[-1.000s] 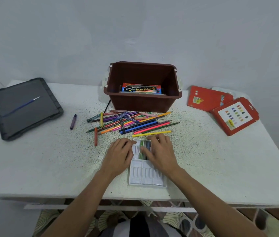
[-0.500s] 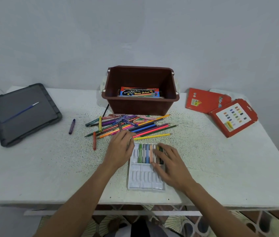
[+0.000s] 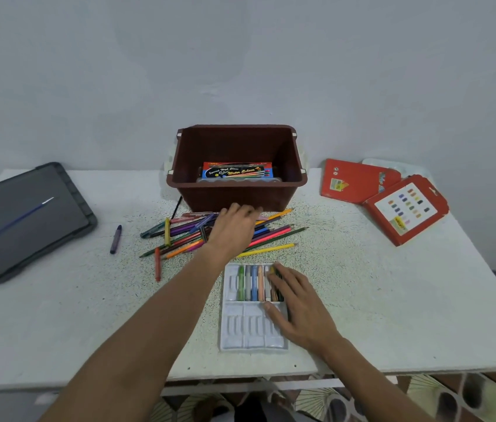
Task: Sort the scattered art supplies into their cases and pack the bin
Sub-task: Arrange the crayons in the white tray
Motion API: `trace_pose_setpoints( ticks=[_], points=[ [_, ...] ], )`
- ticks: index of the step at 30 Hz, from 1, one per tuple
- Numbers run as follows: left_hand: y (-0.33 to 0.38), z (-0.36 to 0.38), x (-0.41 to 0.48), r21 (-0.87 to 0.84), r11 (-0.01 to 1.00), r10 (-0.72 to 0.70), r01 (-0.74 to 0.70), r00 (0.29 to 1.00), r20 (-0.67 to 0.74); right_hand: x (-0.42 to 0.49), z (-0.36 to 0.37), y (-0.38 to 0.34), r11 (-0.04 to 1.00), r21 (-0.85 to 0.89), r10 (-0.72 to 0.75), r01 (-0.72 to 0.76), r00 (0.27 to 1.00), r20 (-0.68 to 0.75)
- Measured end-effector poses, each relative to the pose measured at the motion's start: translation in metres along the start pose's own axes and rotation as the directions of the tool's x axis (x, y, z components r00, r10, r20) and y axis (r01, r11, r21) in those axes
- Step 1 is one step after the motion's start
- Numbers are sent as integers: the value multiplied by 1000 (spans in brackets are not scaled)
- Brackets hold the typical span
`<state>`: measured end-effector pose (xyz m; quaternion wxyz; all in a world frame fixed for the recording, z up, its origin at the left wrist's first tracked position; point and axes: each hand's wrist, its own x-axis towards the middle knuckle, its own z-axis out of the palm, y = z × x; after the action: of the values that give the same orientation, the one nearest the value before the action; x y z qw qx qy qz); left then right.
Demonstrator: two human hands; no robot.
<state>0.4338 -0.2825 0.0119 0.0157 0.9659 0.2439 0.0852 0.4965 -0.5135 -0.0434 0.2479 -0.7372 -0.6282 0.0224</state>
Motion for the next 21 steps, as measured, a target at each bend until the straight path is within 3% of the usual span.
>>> trace_pose_setpoints(
  ticks=[6, 13, 16, 18, 19, 21],
  points=[
    [4, 0, 18, 237, 963, 105, -125, 990, 94, 1, 1, 2, 1000, 2, 14, -14, 1000, 10],
    [-2, 1, 22, 254, 960, 104, -117, 992, 64, 1, 1, 2, 1000, -2, 6, -6, 1000, -22],
    [-6, 5, 21, 110, 987, 124, -120, 992, -33, 1, 2, 2, 1000, -9, 4, -5, 1000, -24],
    [-6, 3, 19, -112, 988, 87, -104, 985, -147, 1, 2, 3, 1000, 0, 18, -18, 1000, -8],
    [-3, 0, 17, -258, 962, 35, -86, 980, -197, 1, 3, 4, 1000, 1, 22, -22, 1000, 1],
    [6, -12, 10, -549, 836, -106, -3, 980, -167, 0, 3, 4, 1000, -2, 23, -23, 1000, 9]
  ],
)
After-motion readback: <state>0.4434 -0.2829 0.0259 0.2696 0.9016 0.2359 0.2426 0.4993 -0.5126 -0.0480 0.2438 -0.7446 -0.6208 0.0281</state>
